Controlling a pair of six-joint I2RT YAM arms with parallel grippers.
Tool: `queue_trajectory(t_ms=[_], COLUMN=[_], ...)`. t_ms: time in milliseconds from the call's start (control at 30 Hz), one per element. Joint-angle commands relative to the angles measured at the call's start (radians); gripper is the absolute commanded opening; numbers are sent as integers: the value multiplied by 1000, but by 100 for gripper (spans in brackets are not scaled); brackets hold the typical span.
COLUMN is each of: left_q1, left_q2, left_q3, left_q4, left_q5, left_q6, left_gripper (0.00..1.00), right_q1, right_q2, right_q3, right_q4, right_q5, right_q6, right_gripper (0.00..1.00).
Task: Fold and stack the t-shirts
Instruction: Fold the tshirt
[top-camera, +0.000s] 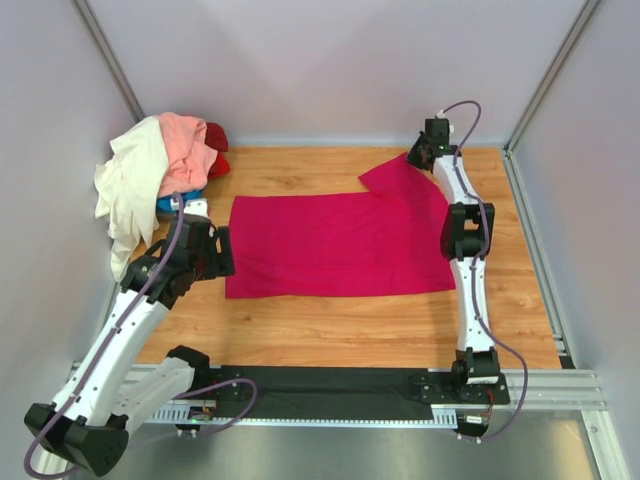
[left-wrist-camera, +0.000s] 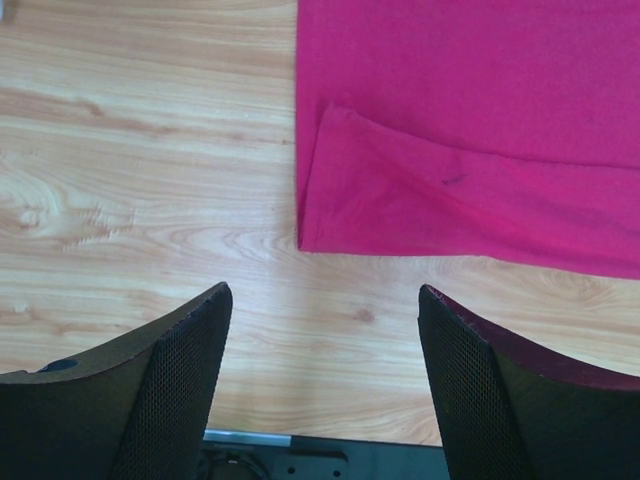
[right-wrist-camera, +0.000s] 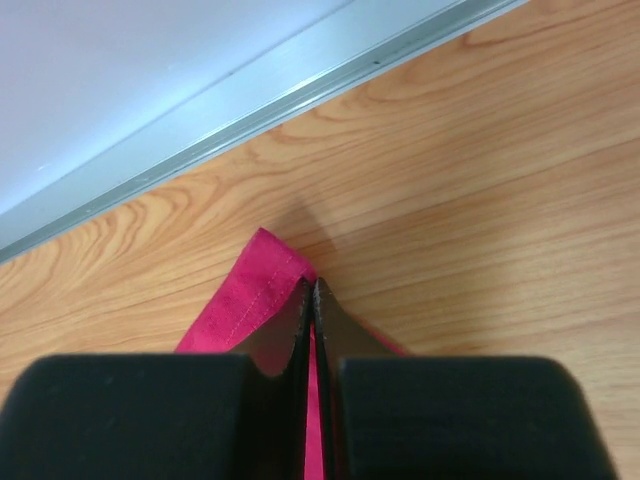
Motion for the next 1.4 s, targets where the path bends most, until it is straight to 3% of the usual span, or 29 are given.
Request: queue_trajectory(t_ms=[0,67,200,333,433,567,667,833,967,1100,1367], left_q1=[31,40,40,35,37,46,49,74,117,161,177], left_q2=[25,83,230,441,628,932,1133,1400,1525,1588,1657], left_q3=[7,41,121,196,292,633,836,1082,1256,1302,1353], left_q4=[30,35,115,227,342,293,280,311,310,346,319], left_q5=[11,-18,60,12,-37,-50,2,107,175,264,254], left_q6=[27,-3,-62,-138,-112,-25,44,121,138,129,161], left_gripper=[82,81,80,75,76,76,75,75,75,74,72], right_q1=[-21,-63,-130,-158,-160,-160,-169,-169,-172,-176,-181], right_q2=[-101,-190,-345,-414,-412,-419,-412,-395,-398,-405,-428], right_q3=[-49,-155,-374,-451,-466,-508,-510,-499,-516,-513,-513], right_q4=[6,31,103,115,105,109,114,117,123,125,131], right_q5=[93,114,114,108,108,171,125,53,33,-22,-31], right_q6=[-67,-81,-73,-116,-131,-143,-140,-150,-134,-124,-114], right_gripper=[0,0,0,0,0,0,0,0,0,0,0])
